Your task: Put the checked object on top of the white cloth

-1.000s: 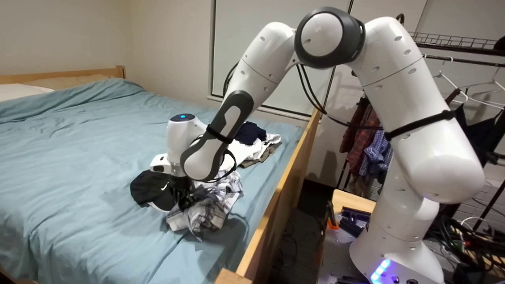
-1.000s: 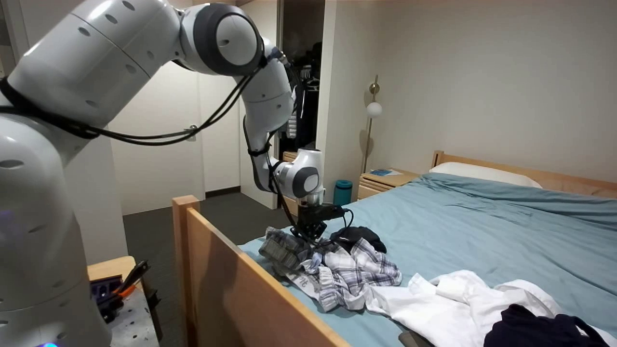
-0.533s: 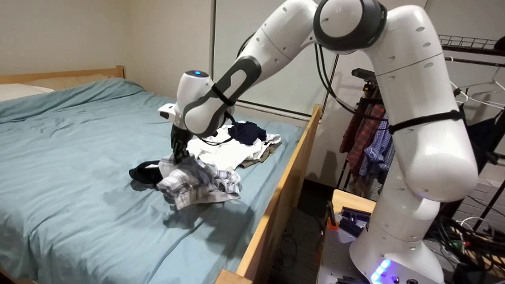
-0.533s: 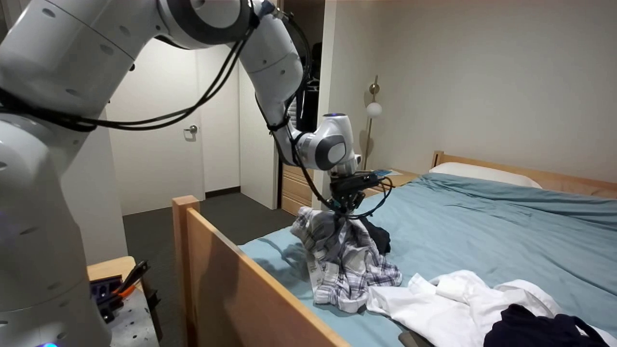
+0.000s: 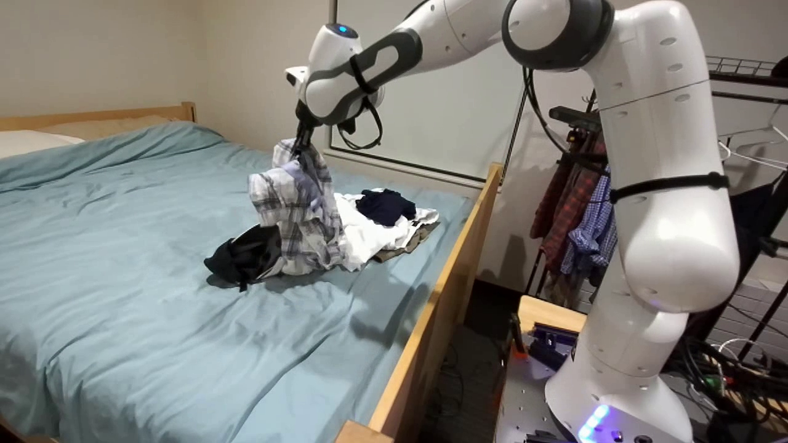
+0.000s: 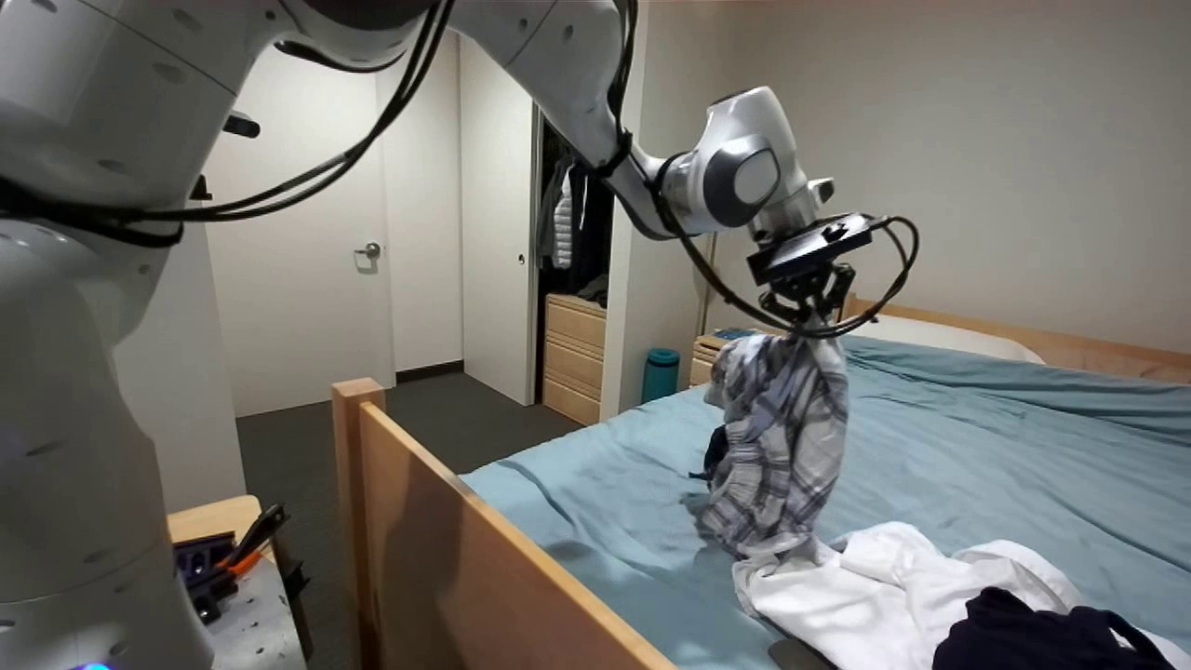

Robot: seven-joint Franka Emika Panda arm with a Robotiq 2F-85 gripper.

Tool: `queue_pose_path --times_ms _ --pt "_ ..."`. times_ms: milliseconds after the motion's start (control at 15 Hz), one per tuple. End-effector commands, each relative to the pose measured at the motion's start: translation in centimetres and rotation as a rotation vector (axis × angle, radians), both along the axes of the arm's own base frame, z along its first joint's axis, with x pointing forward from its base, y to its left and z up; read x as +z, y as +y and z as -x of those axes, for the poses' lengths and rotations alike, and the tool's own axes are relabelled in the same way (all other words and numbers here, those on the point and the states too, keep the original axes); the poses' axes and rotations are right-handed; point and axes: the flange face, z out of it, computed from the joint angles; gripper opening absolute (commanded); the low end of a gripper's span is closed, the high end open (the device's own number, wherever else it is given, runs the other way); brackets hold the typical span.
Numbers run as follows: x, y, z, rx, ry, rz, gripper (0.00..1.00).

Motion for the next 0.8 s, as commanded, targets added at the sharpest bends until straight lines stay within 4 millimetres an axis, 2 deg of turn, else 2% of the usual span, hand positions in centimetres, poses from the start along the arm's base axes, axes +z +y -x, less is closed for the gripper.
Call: queue_pose_path --times_ms 0,67,333,467,733 --pt "6.3 -7.2 -0.4 -0.192 -0.068 -0.008 0.02" --pt "7.6 -9.4 -0.1 -0.248 -0.077 -0.01 0.02" --pt "9.8 -17.1 2.0 -0.481 -0.114 -0.014 0.02" --pt "11.4 -20.2 3.8 -0.594 -0.141 -0.028 0.02" --pt "14.7 -24.6 7.6 -0.816 -0.205 -0.041 0.02"
